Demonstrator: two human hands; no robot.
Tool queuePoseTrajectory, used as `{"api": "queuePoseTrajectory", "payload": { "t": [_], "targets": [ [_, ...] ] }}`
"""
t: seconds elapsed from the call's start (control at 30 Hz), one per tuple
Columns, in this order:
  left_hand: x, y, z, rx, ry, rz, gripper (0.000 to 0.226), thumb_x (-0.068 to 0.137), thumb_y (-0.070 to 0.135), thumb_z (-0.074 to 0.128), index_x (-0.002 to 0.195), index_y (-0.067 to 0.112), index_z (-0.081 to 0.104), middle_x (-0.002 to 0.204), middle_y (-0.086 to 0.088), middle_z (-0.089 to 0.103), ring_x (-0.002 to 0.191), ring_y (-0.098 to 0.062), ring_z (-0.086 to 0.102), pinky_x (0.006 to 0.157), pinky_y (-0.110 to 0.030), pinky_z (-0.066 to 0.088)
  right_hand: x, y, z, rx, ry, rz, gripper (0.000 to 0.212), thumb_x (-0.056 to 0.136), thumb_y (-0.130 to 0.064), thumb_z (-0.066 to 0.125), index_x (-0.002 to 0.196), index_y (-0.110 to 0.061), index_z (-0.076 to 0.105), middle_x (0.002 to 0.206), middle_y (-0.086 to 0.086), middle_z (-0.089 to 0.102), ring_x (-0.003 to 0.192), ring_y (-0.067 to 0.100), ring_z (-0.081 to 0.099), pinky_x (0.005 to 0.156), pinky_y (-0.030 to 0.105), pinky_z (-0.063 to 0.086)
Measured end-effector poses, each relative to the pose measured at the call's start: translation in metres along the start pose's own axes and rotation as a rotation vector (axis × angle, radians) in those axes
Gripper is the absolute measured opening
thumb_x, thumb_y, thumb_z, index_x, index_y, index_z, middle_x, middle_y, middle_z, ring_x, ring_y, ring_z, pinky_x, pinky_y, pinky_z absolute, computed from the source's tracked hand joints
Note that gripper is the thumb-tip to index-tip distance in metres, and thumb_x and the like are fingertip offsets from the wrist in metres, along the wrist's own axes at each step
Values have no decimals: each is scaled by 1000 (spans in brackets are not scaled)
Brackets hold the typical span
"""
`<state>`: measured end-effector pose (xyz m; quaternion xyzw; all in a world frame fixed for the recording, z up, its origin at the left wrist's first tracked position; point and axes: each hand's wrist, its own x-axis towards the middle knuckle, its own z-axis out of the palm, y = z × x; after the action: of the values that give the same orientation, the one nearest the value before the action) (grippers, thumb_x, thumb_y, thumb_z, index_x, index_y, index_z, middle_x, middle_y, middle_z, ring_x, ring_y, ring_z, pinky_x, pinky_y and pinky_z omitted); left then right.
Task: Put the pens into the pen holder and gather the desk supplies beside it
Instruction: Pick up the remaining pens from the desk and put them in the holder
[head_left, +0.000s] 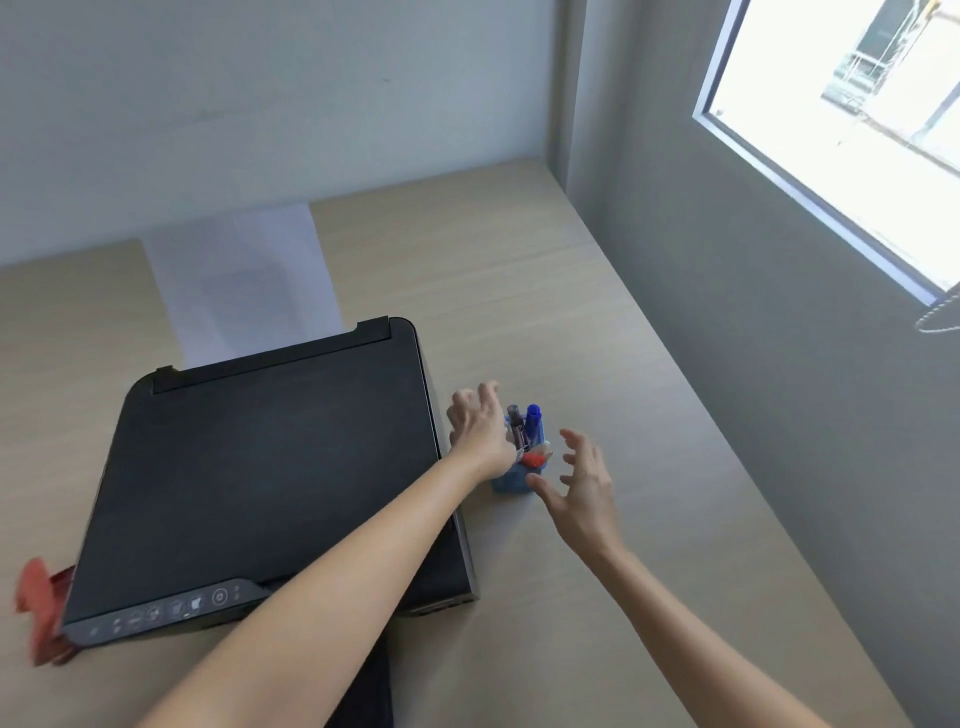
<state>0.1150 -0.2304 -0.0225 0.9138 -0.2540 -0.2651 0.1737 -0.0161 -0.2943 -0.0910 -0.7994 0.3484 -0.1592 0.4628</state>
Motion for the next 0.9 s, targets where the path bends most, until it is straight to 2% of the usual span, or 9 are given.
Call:
{"api": "queuePoseTrajectory", "payload": {
  "t": [0.1,0.2,0.33,0.53,0.63,0.7,0.77,0.83,0.9],
  "targets": [
    [8,-2,-1,-525,-258,-352,68,81,-9,43,142,13,24,140,-18,35,128,-36,42,106,-42,40,1,3,4,107,-133,114,64,77,-14,74,134,-17,46,120,-6,56,102,14,59,87,31,54],
    [21,-14,15,-815,-322,-461,68,70,-22,30,129,6,48,139,-19,49,131,-36,47,112,-60,31,14,-2,8,48,-141,109,29,76,-7,68,104,-16,63,101,3,72,92,17,68,82,35,58],
    [28,-10,13,-927,-226,-467,70,71,-25,25,132,5,47,134,-16,55,122,-30,55,109,-50,40,44,-8,11,8,-151,119,20,75,-3,65,91,-16,65,96,8,73,89,22,71,79,36,58],
    [51,-9,9,-950,-166,-456,63,78,-18,31,133,7,46,137,-13,53,129,-31,49,114,-52,33,75,-12,20,-26,-171,137,21,73,-4,67,84,-21,62,94,8,72,88,22,71,69,28,55],
    [32,3,-11,-927,-194,-449,59,78,-18,33,129,3,52,137,-12,53,128,-29,48,114,-48,33,79,-12,18,-34,-202,129,26,72,-3,66,95,-15,64,99,10,72,94,25,70,74,35,57],
    [22,6,-21,-916,-211,-420,52,84,-20,34,130,-1,49,125,-7,51,119,-24,46,113,-37,34,72,-23,10,-63,-205,108,48,75,0,60,120,-13,57,112,14,67,105,30,64,85,38,54],
    [15,10,-30,-924,-215,-355,44,87,-17,36,128,-6,49,110,-9,52,104,-23,48,92,-29,44,66,-41,-4,-114,-142,99,64,77,9,50,137,-9,42,128,18,58,117,33,55,93,33,46],
    [-4,12,-50,-972,-217,-279,32,84,-19,36,106,-4,54,96,-7,48,92,-21,47,72,-25,43,61,-63,-17,-137,-58,44,68,74,12,48,139,-8,39,135,19,52,121,34,50,96,35,42],
    [-29,2,-75,-1020,-190,-157,42,85,-17,40,126,-9,44,111,-14,49,97,-21,53,73,-25,46,58,-92,-23,-121,0,-35,69,72,13,49,136,-10,42,136,17,51,122,35,50,101,42,43]
  ]
}}
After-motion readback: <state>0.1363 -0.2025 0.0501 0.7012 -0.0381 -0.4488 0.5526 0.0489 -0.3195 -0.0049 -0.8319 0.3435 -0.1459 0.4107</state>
